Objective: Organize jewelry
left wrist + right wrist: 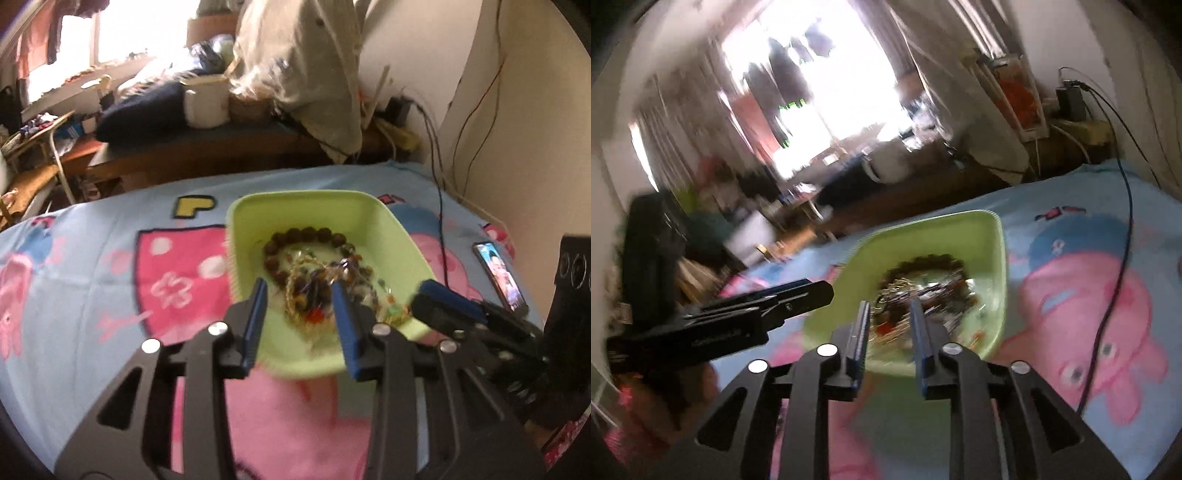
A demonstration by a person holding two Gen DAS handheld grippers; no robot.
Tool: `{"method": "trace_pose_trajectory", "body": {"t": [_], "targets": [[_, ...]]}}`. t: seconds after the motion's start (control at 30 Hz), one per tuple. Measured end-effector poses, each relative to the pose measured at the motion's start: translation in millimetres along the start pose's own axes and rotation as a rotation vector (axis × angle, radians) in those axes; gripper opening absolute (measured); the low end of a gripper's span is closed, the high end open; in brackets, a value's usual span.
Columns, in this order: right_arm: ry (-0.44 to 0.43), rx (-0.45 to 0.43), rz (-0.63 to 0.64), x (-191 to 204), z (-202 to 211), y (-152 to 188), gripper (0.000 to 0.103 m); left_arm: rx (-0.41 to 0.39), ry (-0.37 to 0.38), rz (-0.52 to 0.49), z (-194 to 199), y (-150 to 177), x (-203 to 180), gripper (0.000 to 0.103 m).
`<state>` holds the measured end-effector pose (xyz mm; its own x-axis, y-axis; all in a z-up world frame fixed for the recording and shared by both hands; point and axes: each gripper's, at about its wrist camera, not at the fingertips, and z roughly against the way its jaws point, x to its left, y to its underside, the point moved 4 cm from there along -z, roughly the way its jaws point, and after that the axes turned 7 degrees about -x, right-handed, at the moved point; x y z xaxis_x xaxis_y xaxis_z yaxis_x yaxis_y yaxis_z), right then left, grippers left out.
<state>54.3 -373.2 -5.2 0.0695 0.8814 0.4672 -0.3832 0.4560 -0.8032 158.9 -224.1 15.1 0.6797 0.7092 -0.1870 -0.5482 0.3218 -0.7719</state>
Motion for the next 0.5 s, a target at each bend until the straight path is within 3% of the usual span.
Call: {"method": "trace_pose_trajectory", "body": {"t": [0.07, 0.17, 0.3, 0.5], "targets": [[-0.070, -0.015, -0.009, 16.1, 16.8, 15.7, 0.001, -0.027, 0.027, 0.034, 23.1, 9.5, 13.7, 0.035], [-0.132, 0.061, 0.004, 38.5, 19.4, 44.0, 0.002, -0.019, 0.037, 0.092, 56.4, 36.8, 47.0, 0.035], [-0.115, 0.213, 0.157, 71.1, -4.9, 80.0, 0.002, 0.044, -0.027, 0.142, 80.7, 83.3, 83.2, 0.035], [-0.100, 0.317, 0.326, 112.7, -36.4, 96.6, 0.002, 0.110, 0.031, 0.148, 84.1, 121.4, 71.9, 0.037]]}}
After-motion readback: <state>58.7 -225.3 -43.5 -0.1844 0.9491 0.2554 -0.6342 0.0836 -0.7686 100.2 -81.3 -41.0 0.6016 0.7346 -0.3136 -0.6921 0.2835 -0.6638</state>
